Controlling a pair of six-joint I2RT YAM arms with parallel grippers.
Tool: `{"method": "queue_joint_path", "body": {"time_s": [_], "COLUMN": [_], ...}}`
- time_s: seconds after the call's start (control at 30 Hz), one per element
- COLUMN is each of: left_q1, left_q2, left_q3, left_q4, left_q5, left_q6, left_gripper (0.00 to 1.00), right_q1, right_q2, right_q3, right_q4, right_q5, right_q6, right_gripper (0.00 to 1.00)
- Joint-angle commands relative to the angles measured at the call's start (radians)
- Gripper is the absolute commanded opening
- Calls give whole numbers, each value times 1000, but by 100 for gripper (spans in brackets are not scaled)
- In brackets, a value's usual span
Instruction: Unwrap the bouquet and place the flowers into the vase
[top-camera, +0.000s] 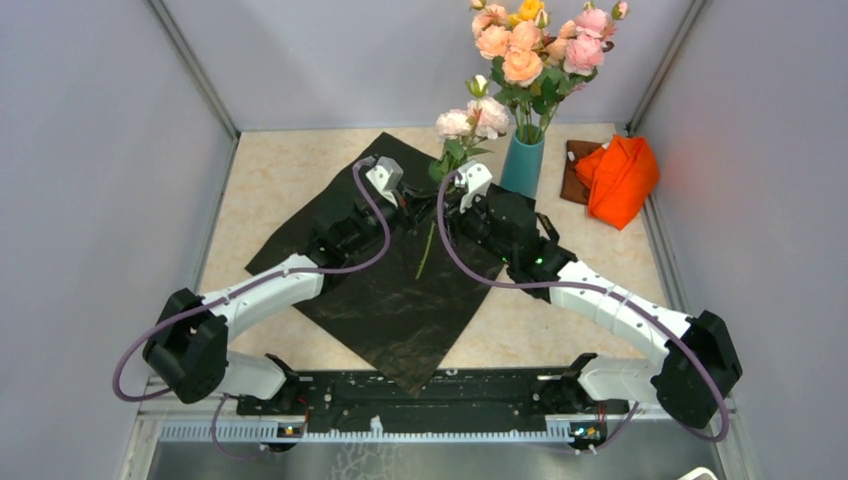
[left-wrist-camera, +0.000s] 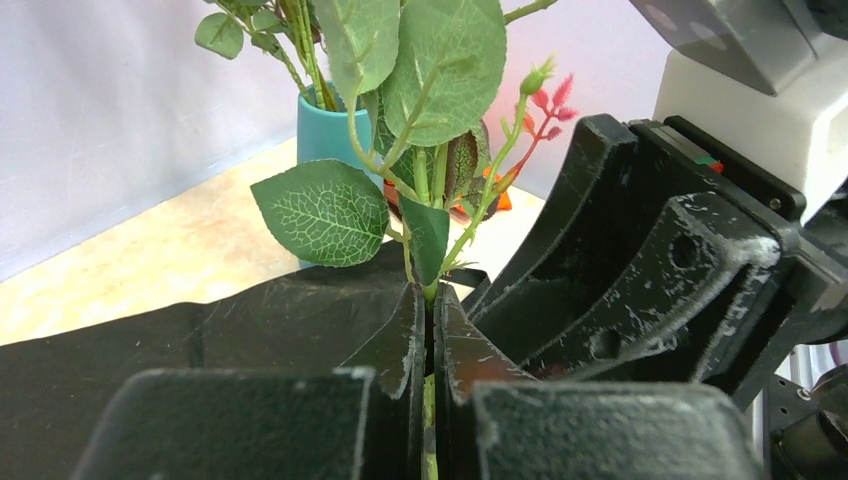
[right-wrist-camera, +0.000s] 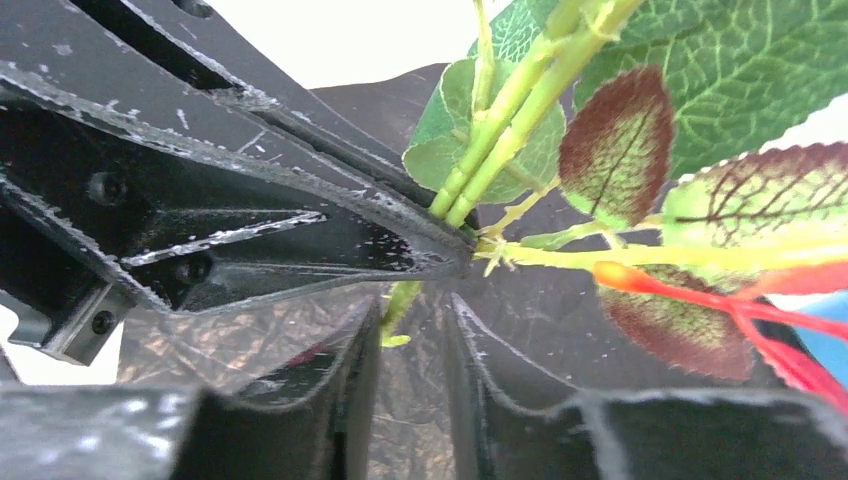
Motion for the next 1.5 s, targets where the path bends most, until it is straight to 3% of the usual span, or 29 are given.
{"method": "queue_joint_path", "body": {"time_s": [0.0, 0.17, 0.2, 0.23, 0.6, 0.67, 0.83, 0.93, 1.17, 1.47], "left_q1": [-5, -6, -5, -5, -5, -5, -5, -6, -5, -5], "left_q2": [-42, -81, -85, -91, -106, -101, -104, -121, -215, -337], "left_q3": [6, -18, -21, -25, 1, 15, 30, 23, -55, -322], "left_q4": [30, 11, 9, 9, -44, -65, -102, -120, -211, -142], "left_q5": [30, 28, 29, 29, 5, 2, -22, -37, -105, -119], "left_q6": [-13, -16, -17, -19, -10, -4, 3, 5, 4, -99], "left_gripper": [0, 0, 0, 0, 0, 9, 56, 72, 82, 82], "right_q1": [8, 8, 8, 8, 8, 8, 8, 8, -9, -198], "right_q2": [-9, -8, -8, -6, -14, -24, -46, -50, -54, -29], "right_q3": [49, 48, 48, 47, 24, 20, 26, 35, 115, 372], "right_q4": [73, 84, 86, 87, 99, 99, 74, 63, 20, -56], "right_q5": [15, 16, 17, 17, 30, 34, 66, 83, 167, 168], "right_q6": [-4, -4, -4, -4, -1, -2, -19, -35, -120, -203], "right_gripper": [22, 14, 2, 0, 0, 0, 0, 0, 0, 0]}}
